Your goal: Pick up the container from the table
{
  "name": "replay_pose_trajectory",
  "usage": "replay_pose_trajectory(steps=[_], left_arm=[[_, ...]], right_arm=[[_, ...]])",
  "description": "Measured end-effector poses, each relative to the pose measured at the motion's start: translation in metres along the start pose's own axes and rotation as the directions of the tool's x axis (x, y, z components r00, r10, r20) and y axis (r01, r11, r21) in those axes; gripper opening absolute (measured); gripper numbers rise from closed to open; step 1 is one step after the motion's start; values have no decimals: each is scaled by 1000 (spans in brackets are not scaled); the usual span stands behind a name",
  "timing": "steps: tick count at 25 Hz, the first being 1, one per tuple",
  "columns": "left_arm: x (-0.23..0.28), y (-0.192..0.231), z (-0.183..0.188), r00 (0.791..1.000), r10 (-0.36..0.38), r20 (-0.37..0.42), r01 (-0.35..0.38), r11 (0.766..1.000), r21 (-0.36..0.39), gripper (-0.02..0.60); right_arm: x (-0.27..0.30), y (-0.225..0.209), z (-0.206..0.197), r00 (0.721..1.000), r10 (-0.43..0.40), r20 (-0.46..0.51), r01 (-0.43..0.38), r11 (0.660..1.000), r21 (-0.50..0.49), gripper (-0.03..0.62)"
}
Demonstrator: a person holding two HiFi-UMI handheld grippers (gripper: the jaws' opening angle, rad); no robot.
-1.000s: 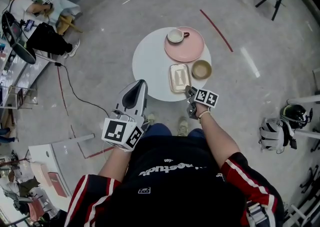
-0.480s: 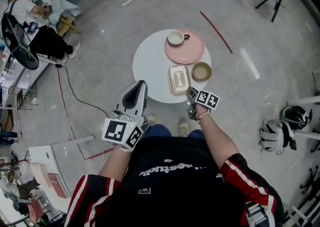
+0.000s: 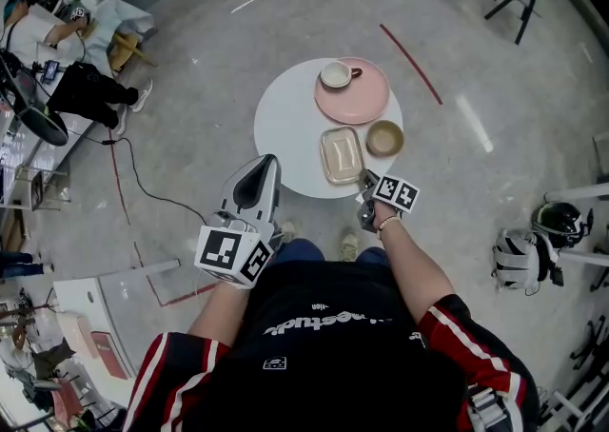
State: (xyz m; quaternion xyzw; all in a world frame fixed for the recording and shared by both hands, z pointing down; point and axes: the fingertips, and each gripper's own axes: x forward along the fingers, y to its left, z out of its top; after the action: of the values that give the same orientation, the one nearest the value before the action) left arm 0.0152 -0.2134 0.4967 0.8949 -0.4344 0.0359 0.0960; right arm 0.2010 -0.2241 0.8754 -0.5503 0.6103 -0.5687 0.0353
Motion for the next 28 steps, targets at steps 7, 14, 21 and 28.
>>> replay_pose_trajectory(steps=[7,14,21,28], left_arm=[[-1,14,14,1000,-12,-3,12,1000,1,25],[4,39,29,999,-49,-1,49,999,13,25],[10,65,41,995,-95,19,95,995,6,25],[12,86,56,991,-126,42,127,992,-17,25]], right_arm=[[-7,11,11,1000,-24,8,24,1000,-7,57],[-14,28,17,998,-44,37,44,999,-10,57],[-26,53,22,994,-62,89,66,997,-38,57],[-44,93,32,987,-60,152,71,995,-66,57]])
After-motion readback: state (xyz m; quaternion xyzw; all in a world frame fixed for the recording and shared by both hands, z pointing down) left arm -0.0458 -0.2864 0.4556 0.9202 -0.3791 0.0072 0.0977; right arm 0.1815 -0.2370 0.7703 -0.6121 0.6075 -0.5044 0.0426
